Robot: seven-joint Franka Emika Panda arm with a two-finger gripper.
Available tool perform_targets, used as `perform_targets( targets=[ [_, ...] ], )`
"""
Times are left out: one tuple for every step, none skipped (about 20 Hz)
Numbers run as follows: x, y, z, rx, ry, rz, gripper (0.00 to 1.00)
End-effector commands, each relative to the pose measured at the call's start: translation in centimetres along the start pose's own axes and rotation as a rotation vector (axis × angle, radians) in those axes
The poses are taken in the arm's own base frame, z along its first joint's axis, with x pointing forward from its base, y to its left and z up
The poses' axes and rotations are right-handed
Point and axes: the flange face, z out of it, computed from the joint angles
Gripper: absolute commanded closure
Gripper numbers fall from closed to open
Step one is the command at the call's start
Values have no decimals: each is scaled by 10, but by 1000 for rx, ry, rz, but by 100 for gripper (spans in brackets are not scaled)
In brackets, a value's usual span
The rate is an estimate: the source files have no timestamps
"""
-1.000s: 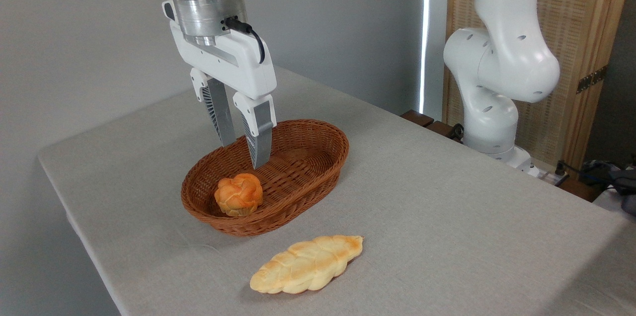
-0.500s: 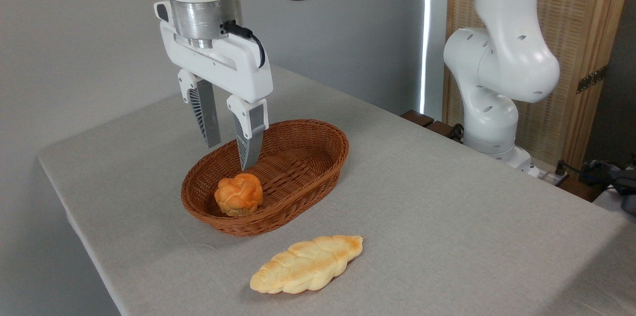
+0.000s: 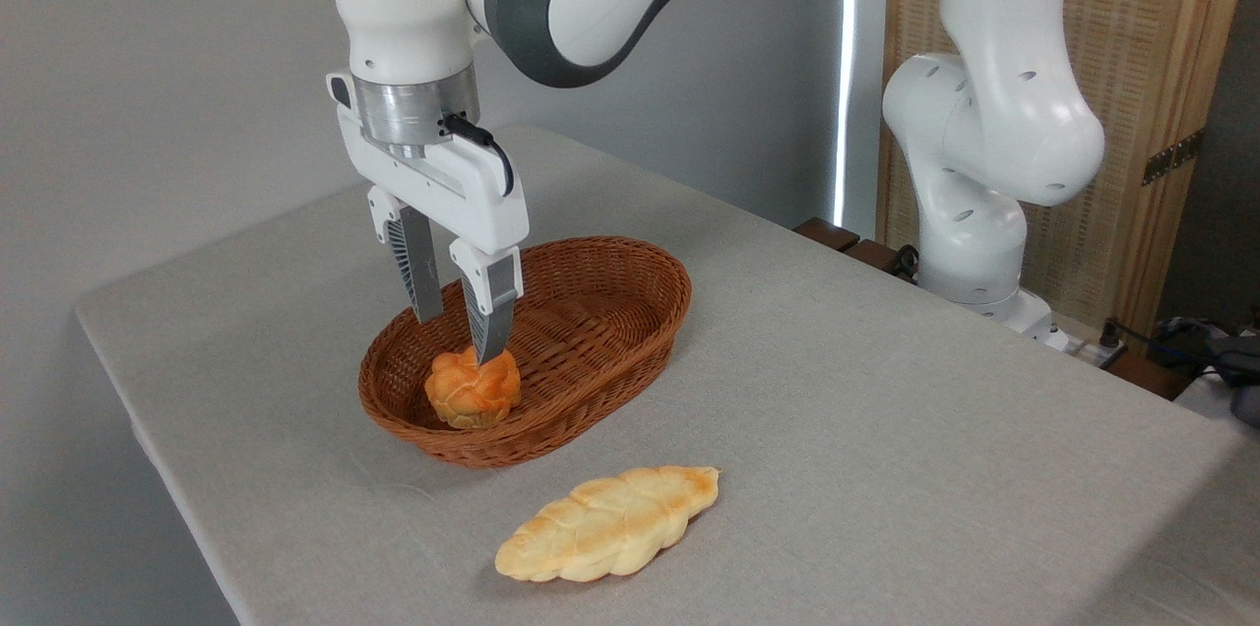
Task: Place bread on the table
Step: 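Lower the gripper into the basket around the round bread roll, then close the gripper on the round bread roll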
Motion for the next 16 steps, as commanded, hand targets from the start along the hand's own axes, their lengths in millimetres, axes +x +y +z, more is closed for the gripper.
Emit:
perform_targets(
  targets=[
    [-4, 2, 11, 17, 26, 6, 0],
    [-2, 4, 21, 20, 31, 12, 0],
    [3, 11, 30, 19, 32, 27, 0],
    [4, 12, 32, 19, 30, 29, 0],
    [4, 11, 33, 18, 29, 29, 0],
    [4, 11, 33, 20, 30, 31, 0],
    [4, 11, 34, 30, 23, 43, 0],
    [4, 9, 40, 56, -3, 67, 0],
    [3, 10, 45, 73, -23, 85, 0],
    [4, 13, 49, 81, -32, 99, 0],
    [4, 12, 51, 80, -34, 99, 0],
    [3, 12, 52, 80, -35, 99, 0],
    [4, 13, 55, 78, -39, 100, 0],
    [4, 14, 58, 74, -45, 103, 0],
    [5, 19, 62, 71, -50, 109, 0],
    [5, 20, 62, 71, -50, 112, 0]
  ],
)
